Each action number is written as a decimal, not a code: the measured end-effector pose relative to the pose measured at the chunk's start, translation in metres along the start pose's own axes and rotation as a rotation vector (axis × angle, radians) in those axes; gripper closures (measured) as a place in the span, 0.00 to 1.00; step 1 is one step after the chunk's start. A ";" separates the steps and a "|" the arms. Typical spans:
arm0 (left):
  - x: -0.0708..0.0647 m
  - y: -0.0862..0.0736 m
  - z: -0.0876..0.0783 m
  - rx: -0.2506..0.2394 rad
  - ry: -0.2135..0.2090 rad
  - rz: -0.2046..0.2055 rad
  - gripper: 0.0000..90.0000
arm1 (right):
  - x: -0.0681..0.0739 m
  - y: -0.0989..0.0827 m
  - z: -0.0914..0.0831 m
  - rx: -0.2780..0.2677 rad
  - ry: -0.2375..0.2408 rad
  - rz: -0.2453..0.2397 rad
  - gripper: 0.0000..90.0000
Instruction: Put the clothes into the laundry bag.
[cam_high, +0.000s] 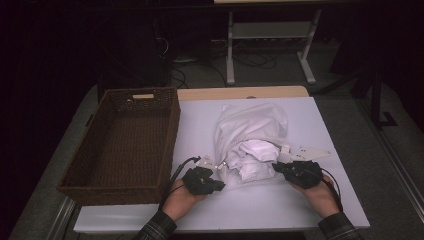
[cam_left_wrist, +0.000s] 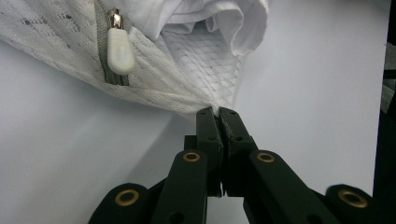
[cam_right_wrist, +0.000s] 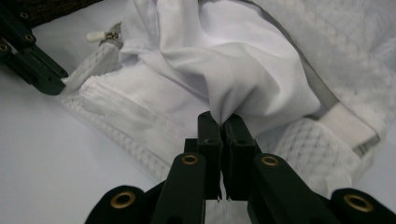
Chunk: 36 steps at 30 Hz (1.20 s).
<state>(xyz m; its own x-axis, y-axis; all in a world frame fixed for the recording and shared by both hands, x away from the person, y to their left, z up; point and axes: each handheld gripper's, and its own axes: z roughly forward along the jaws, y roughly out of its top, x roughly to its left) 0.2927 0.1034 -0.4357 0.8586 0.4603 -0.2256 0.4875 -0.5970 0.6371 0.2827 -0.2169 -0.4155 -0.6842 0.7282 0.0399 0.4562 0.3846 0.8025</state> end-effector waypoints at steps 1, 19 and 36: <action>0.000 0.000 0.001 0.002 -0.001 0.001 0.98 | 0.001 0.003 0.002 -0.005 -0.002 -0.009 0.96; -0.001 0.000 0.002 0.015 -0.012 0.007 0.98 | -0.003 0.036 0.042 -0.017 -0.045 -0.008 0.97; -0.001 -0.001 0.003 0.023 -0.024 0.000 0.98 | -0.021 0.043 0.068 -0.009 -0.112 0.033 0.97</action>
<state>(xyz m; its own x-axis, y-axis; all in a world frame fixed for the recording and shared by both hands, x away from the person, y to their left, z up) 0.2917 0.1011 -0.4380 0.8619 0.4446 -0.2438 0.4911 -0.6120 0.6199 0.3555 -0.1770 -0.4220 -0.6009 0.7993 0.0002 0.4718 0.3545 0.8073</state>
